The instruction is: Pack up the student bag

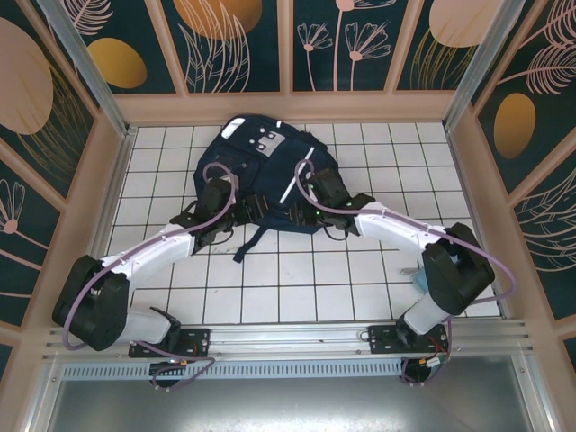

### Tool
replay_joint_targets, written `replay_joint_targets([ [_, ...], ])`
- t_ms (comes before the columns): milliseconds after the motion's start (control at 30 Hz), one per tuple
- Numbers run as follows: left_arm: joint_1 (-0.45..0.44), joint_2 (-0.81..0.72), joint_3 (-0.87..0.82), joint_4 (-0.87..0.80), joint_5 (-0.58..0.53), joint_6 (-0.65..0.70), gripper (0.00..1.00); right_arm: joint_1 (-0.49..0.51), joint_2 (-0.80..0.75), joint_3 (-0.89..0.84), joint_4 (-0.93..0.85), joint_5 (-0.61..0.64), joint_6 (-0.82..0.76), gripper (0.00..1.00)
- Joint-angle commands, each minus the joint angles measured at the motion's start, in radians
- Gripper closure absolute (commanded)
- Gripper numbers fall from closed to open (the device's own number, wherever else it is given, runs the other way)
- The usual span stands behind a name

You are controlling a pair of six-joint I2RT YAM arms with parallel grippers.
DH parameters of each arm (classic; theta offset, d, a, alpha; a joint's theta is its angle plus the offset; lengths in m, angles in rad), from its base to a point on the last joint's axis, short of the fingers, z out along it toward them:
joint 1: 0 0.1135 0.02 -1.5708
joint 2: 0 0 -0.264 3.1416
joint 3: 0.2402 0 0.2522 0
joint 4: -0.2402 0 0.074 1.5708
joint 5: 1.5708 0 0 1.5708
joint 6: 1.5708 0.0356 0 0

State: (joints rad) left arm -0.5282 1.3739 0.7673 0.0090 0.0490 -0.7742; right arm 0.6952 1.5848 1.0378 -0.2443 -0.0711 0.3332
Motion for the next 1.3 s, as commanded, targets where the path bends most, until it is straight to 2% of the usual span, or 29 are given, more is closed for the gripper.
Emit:
replay_joint_targets([
  [0,0.004,0.002,-0.048,0.105,-0.011,-0.185,0.23,-0.001,0.035,0.061,-0.078,0.029,-0.131,0.5],
  [133,0.004,0.019,-0.115,0.251,0.054,-0.338,0.32,-0.002,0.065,0.092,-0.099,-0.002,-0.158,0.5],
  [367,0.003,0.097,-0.129,0.399,0.13,-0.451,0.42,-0.006,0.046,0.079,-0.059,-0.016,-0.122,0.49],
  [467,0.003,0.125,-0.125,0.447,0.141,-0.484,0.43,-0.013,0.032,0.064,-0.044,-0.026,-0.109,0.49],
  [600,0.003,0.165,-0.108,0.475,0.14,-0.518,0.45,-0.023,0.009,0.043,-0.027,-0.042,-0.101,0.49],
  [767,0.002,0.202,-0.103,0.519,0.142,-0.586,0.62,-0.037,-0.015,0.025,-0.013,-0.052,-0.086,0.5],
  [1067,0.002,0.245,-0.091,0.533,0.125,-0.631,0.61,-0.052,-0.029,0.008,0.006,-0.072,-0.081,0.51],
  [1133,0.002,0.256,-0.089,0.544,0.117,-0.651,0.63,-0.053,-0.032,0.01,0.008,-0.077,-0.081,0.51],
  [1200,0.002,0.263,-0.092,0.554,0.106,-0.672,0.73,-0.054,-0.034,0.009,0.009,-0.078,-0.082,0.51],
  [1267,0.002,0.267,-0.095,0.566,0.096,-0.682,0.74,-0.057,-0.037,0.009,0.006,-0.079,-0.085,0.51],
])
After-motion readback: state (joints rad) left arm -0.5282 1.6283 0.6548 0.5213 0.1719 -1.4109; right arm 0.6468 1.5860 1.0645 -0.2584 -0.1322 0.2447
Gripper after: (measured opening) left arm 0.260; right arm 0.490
